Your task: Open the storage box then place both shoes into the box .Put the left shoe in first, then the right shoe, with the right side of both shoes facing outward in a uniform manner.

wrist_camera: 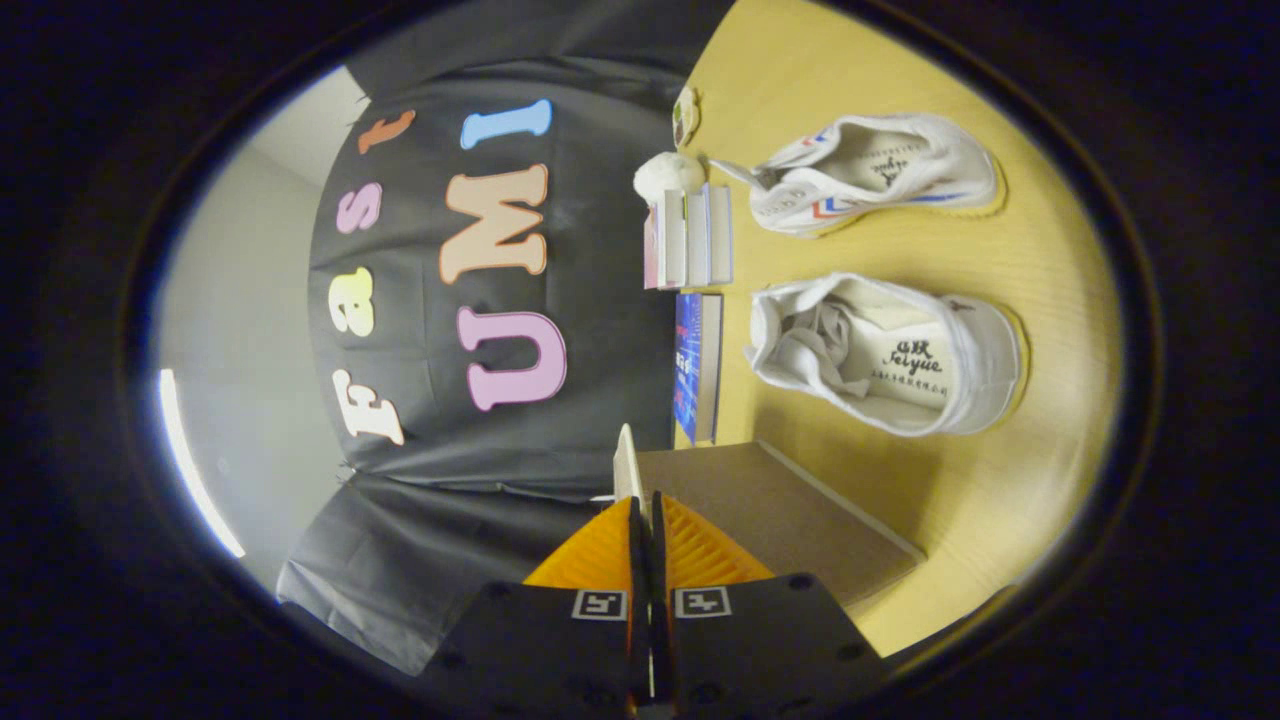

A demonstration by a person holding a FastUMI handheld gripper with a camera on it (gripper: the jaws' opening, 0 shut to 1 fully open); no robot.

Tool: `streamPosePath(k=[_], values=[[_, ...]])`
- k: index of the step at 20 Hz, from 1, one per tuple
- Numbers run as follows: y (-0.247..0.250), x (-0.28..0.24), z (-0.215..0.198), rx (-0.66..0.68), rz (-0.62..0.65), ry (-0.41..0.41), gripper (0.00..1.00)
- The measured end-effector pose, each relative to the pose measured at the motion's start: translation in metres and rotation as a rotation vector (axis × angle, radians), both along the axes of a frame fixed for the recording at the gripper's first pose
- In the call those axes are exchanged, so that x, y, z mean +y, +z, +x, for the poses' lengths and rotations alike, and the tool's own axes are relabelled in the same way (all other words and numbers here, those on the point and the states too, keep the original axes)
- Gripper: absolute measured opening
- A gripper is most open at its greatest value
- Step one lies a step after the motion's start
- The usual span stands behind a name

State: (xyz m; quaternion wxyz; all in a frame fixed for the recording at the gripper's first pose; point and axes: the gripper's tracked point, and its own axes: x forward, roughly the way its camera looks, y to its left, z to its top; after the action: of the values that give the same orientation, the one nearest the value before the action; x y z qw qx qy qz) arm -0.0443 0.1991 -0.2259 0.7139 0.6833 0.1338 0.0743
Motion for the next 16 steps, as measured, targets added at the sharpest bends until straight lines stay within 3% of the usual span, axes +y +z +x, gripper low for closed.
streamPosePath(k=[8, 16], values=[[0.067, 0.007, -0.008, -0.091, -0.102, 0.046, 0.03], [0.14, 0.053, -0.02, -0.168, -0.222, 0.077, 0.02]])
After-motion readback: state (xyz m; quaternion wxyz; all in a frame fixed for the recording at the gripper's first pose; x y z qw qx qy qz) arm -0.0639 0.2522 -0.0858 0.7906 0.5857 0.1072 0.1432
